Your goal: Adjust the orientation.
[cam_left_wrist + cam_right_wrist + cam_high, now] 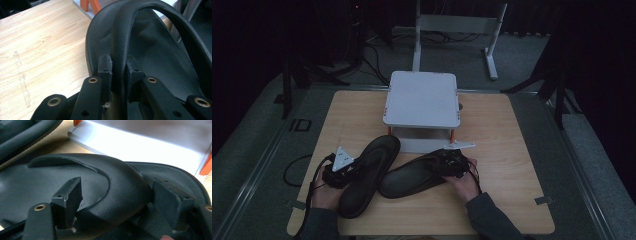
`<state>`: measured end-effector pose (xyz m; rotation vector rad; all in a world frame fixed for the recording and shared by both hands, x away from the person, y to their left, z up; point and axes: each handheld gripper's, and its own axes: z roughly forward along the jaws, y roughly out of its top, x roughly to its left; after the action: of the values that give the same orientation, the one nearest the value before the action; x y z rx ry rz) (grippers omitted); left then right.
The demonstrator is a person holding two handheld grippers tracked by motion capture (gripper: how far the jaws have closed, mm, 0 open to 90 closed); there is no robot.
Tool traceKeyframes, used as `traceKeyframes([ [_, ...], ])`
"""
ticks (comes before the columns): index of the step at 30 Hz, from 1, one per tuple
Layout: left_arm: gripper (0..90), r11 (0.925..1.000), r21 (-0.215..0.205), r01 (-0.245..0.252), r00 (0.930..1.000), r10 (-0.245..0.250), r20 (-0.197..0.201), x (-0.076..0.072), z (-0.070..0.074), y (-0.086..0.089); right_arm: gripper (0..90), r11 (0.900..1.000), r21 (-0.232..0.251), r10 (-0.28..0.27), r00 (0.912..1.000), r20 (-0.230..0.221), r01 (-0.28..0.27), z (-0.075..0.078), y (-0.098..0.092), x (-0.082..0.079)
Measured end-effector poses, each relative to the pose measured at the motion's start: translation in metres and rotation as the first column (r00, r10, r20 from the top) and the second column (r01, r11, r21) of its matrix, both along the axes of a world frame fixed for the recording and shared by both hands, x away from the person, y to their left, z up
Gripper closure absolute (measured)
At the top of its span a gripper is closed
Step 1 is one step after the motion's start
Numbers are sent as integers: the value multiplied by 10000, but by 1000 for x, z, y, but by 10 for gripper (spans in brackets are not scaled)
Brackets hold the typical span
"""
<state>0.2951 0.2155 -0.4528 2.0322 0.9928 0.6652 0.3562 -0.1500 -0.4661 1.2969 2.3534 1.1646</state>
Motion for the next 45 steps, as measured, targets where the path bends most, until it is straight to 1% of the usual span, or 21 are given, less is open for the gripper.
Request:
traceKeyframes([
  [3, 781, 10000, -7, -3, 10000, 3, -12, 0, 0, 0, 279, 9999, 9, 107, 9999, -9, -107, 0, -2, 0],
  [4, 781, 10000, 19, 15, 10000, -15, -16, 0, 0, 0, 328, 9996, -3, 268, 9996, 52, -268, 1, -3, -2],
  [5, 781, 10000, -31, 69, 10000, -69, -62, 0, -1, -1, 415, 9991, 63, 414, 9990, 181, -415, 5, -6, -3],
  [6, 780, 10000, -35, 77, 9999, -78, -63, -1, -1, -1, 432, 9985, 72, 533, 9983, 221, -535, 7, -8, -3],
  [7, 780, 10000, -35, 77, 9999, -78, -63, -1, -1, -1, 432, 9985, 72, 533, 9983, 221, -535, 7, -8, -3],
  [8, 781, 9999, -38, 112, 9999, -112, -69, -1, -2, -3, 453, 9959, -369, 841, 9958, 370, -827, 11, -9, -5],
  [9, 781, 9999, -38, 112, 9999, -112, -69, -1, -2, -3, 453, 9959, -369, 841, 9958, 370, -827, 11, -9, -5],
  [10, 781, 9999, -14, 152, 9998, -152, -83, -1, -3, -4, 457, 9929, -573, 1071, 9933, 428, -1045, 12, -9, -6],
  [13, 780, 9999, -15, 127, 9999, -127, -98, 0, -4, -7, 459, 9911, -609, 1209, 9916, 460, -1180, 12, -11, -6],
  [14, 780, 9999, 65, 130, 9999, -130, -102, 1, -5, -11, 460, 9898, -620, 1311, 9902, 479, -1281, 13, -12, -6],
  [16, 780, 9996, 212, 194, 9997, -192, -121, 2, -6, -15, 460, 9842, -769, 1642, 9846, 601, -1594, 15, -12, -8],
  [18, 780, 9994, 247, 242, 9996, -238, -146, 4, -7, -20, 460, 9731, -855, 2199, 9731, 694, -2138, 16, -10, -11],
  [20, 780, 9994, 218, 275, 9995, -272, -165, 7, -8, -24, 461, 9637, -991, 2551, 9647, 658, -2480, 17, -7, -13],
  [21, 780, 9994, 194, 279, 9995, -276, -158, 8, -8, -27, 460, 9618, -984, 2626, 9626, 672, -2555, 17, -5, -14],
  [26, 779, 9990, 216, 402, 9991, -399, -117, 14, -10, -42, 457, 9594, -911, 2731, 9598, 651, -2668, 15, 2, -14],
  [29, 779, 9977, 425, 534, 9985, -529, -124, 17, -13, -52, 453, 9624, -898, 2624, 9630, 611, -2566, 14, 3, -14],
  [31, 776, 9953, 683, 691, 9975, -681, -159, 19, -15, -58, 448, 9643, -853, 2558, 9652, 535, -2508, 13, 2, -13],
  [33, 773, 9935, 800, 806, 9967, -793, -190, 21, -17, -62, 436, 9665, -816, 2479, 9674, 512, -2433, 12, 1, -12],
  [36, 769, 9927, 684, 994, 9950, -984, -180, 23, -20, -66, 423, 9671, -749, 2471, 9678, 487, -2432, 12, 0, -13],
  [41, 768, 9933, 561, 1015, 9948, -1007, -172, 25, -20, -68, 426, 9677, -663, 2465, 9680, 479, -2432, 12, -1, -13],
  [45, 766, 9905, 502, 1282, 9917, -1275, -172, 25, -20, -73, 428, 9652, -659, 2566, 9652, 507, -2531, 11, 2, -13],
])
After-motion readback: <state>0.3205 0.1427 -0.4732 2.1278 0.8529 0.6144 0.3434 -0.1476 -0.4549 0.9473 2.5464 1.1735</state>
